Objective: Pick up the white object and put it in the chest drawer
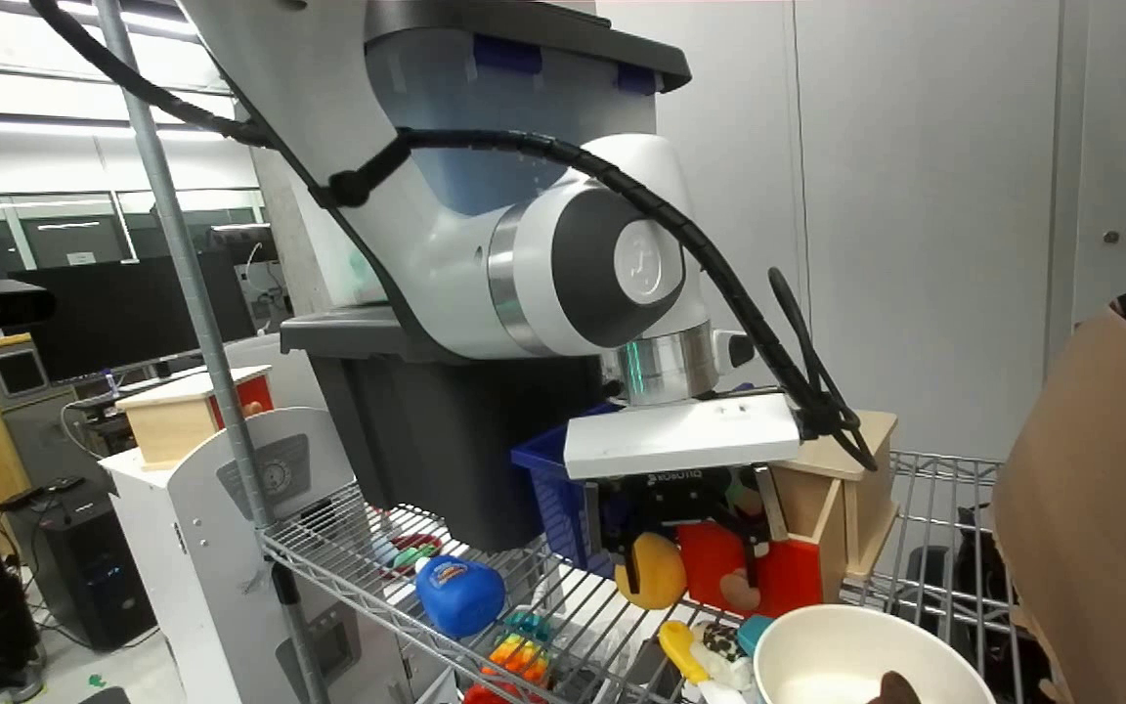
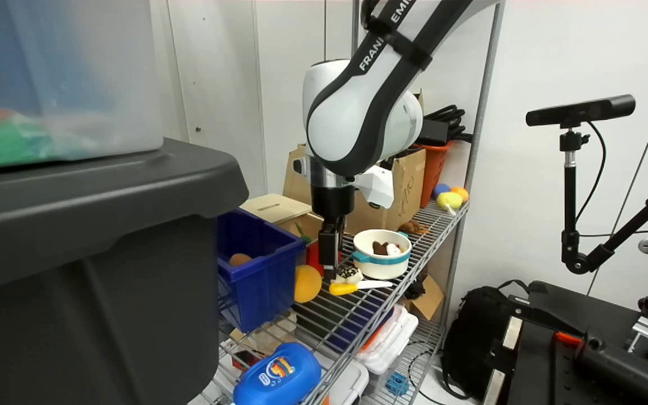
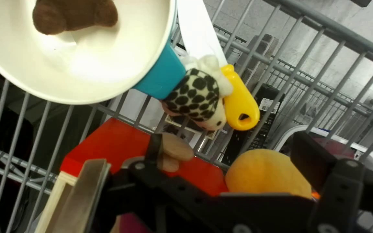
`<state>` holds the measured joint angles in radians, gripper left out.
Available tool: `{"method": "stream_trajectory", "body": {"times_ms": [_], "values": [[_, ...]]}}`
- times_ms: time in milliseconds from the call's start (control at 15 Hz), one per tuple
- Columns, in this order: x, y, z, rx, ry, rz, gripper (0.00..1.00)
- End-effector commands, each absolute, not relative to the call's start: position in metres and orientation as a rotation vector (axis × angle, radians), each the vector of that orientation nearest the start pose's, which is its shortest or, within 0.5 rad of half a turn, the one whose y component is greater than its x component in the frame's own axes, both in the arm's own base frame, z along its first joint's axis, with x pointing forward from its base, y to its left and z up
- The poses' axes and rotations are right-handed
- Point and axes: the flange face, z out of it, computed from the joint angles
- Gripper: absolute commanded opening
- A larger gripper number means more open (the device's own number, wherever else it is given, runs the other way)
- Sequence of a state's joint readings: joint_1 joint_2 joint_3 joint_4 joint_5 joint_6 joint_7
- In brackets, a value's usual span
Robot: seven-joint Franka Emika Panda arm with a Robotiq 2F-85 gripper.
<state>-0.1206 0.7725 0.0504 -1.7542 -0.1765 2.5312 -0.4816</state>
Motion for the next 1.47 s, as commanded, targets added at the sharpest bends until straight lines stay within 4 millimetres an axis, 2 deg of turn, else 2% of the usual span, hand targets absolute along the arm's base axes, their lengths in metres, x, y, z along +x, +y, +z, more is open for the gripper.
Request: {"method": "stream_trajectory", "body": {"times_ms": [0, 333, 800, 1067, 1400], "values": [[0.658, -0.045, 0.124, -3.074, -0.883, 0.053, 1.0], [0.653, -0.039, 0.133, -3.077, -0.878, 0.056, 1.0], [0.641, -0.018, 0.146, -3.083, -0.835, 0.121, 1.0], [0.634, -0.014, 0.148, -3.084, -0.805, 0.155, 1.0], [0.63, -0.018, 0.141, -3.077, -0.794, 0.154, 1.0]]}}
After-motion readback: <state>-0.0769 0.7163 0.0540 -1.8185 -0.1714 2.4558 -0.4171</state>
